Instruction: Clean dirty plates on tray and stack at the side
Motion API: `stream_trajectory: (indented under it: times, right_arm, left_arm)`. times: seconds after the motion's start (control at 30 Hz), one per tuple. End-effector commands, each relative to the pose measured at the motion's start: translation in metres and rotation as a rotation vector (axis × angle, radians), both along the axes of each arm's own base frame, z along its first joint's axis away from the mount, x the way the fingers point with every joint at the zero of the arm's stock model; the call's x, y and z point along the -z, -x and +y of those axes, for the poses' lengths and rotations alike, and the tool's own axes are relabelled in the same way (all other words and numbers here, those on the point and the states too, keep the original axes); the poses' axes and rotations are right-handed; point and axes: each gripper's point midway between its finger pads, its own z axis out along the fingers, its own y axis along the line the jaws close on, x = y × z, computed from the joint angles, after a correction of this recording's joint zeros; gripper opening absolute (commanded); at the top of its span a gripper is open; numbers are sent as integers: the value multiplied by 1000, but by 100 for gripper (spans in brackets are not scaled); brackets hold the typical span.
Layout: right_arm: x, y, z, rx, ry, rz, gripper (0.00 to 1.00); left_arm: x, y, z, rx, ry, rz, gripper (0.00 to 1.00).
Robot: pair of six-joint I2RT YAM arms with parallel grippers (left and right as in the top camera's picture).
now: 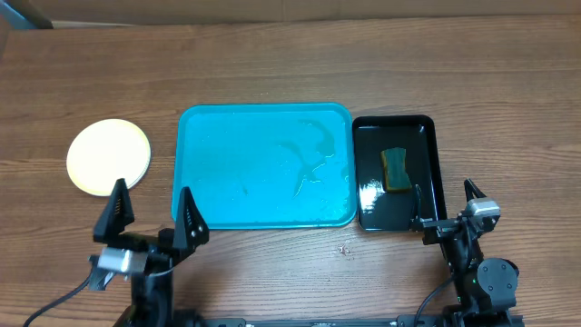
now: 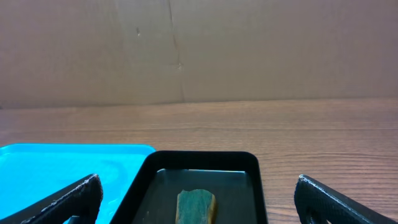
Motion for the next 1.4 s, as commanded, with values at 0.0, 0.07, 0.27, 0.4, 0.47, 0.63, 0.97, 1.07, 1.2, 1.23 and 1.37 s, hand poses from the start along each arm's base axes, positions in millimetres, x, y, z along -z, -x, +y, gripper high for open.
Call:
stream_trajectory:
  times: [0.0,0.07,0.27,0.4,0.47,0.63,0.97,1.07,1.2,1.23,1.37]
  right_arm:
    - [2,0,-2,12,-8,-3,100]
    - [2,0,-2,12,-8,-3,100]
    - [2,0,-2,12,-8,-3,100]
    - [2,0,-2,12,-8,-3,100]
    - [2,0,-2,12,-8,-3,100]
    - [2,0,-2,12,-8,-3,100]
    - [2,0,-2,12,-8,-3,100]
    - [2,0,-2,12,-8,-3,100]
    - [2,0,-2,12,-8,-3,100]
    - [2,0,-2,12,-8,-3,100]
    - [2,0,-2,12,-8,-3,100]
  left_arm:
    - [26,-11,13,-60,51,52,100]
    - [48,-21,14,-67,53,112,100]
    - [107,-40,23,-113,68,303,100]
    - [150,-46,28,-154,42,468,100]
    - [171,-47,29,-174,-6,550,100]
    - [187,-47,23,-186,-214,608,100]
    - [187,-47,23,-189,-223,607,100]
    - [187,-47,23,-189,-223,607,100]
    - [187,-47,23,-189,-223,608,100]
    - [187,-47,23,-189,-223,608,100]
    - [187,-47,23,-189,-223,608,100]
